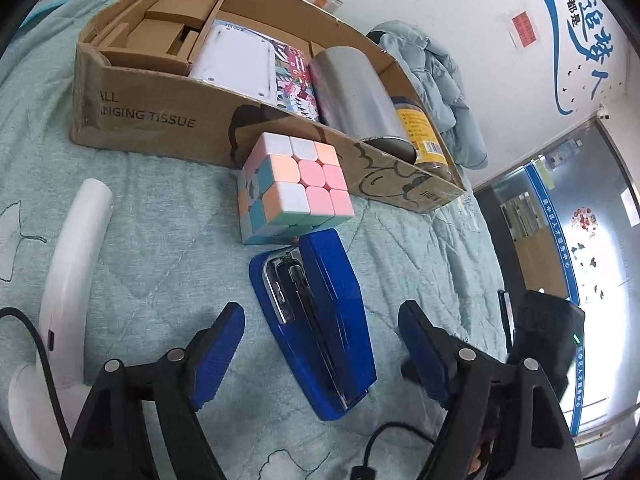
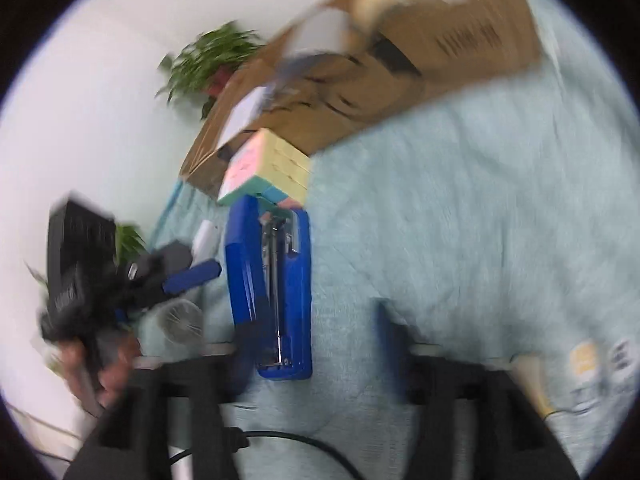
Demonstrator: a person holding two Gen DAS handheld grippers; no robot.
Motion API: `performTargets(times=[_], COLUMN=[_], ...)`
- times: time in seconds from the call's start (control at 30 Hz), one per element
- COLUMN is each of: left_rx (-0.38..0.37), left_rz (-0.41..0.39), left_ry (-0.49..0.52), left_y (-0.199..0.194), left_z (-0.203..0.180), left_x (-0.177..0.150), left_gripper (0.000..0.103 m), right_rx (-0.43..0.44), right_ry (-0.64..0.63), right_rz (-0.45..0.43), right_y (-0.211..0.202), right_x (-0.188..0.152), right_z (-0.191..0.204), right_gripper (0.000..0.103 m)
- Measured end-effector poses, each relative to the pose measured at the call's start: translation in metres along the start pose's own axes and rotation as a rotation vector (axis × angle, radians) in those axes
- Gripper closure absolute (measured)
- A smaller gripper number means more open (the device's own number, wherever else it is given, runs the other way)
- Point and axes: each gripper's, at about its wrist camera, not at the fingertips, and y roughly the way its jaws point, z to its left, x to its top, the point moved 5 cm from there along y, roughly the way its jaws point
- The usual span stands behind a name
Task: Organize rigid objects
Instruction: 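Move the right tool to the blue stapler and grasp it, then lift the blue stapler and carry it over the box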
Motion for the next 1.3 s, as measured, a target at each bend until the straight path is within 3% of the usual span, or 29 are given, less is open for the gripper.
performTargets(times=[0.07,0.2,0.3,0.33,0.43,0.53,0.8,0.9,0.93,0.97,1.0,1.07,1.3], left_rx=[0.010,0.019,0.018,0.017,0.017,0.015,-0.026,-0.009,-0.011,-0.013,-0.002,0.007,0.071], left_rz=[-0.003,0.012,0.011,0.011,0.014,0.021,0.075,0.094,0.091,0.100,0.103,0.094,0.034], left_ry=[-0.014,-0.042,-0.039,-0.038,-0.038,-0.029,-0.006,0.001,-0.007,-0.006,-0.003,-0.004,0.078], left_y=[0.004,0.013,0.014,0.015,0.016,0.017,0.027,0.032,0.032,0.033,0.034,0.031,0.012], left_z=[0.001,0.005,0.004,0.003,0.003,0.001,-0.008,-0.010,-0.009,-0.010,-0.010,-0.009,-0.021], left_x=[0.001,-0.001,-0.003,-0.003,-0.006,-0.009,-0.023,-0.028,-0.028,-0.029,-0.029,-0.028,-0.026], left_gripper=[0.016,0.014,0.014,0.015,0.015,0.014,0.015,0.018,0.024,0.033,0.033,0.044,0.047], right_rx=[-0.046,-0.152,-0.213,-0.238,-0.251,-0.176,0.030,0.134,0.153,0.161,0.174,0.169,0.090], right_ry=[-0.149,-0.363,-0.441,-0.453,-0.426,-0.293,-0.039,0.085,0.111,0.122,0.143,0.137,0.009], right_rz=[-0.021,-0.027,-0.055,-0.064,-0.041,-0.036,0.055,0.102,0.115,0.119,0.125,0.129,0.099], right_y=[0.000,0.020,0.029,0.033,0.035,0.029,0.023,0.021,0.021,0.021,0.021,0.022,0.018], right_x=[-0.005,-0.022,-0.028,-0.028,-0.031,-0.023,-0.011,-0.015,-0.017,-0.020,-0.020,-0.019,-0.016], right_z=[0.018,0.048,0.059,0.062,0.055,0.041,0.013,0.008,0.006,0.013,0.012,0.014,0.040], right_gripper=[0.019,0.020,0.024,0.033,0.068,0.075,0.075,0.075,0.074,0.074,0.074,0.074,0.075])
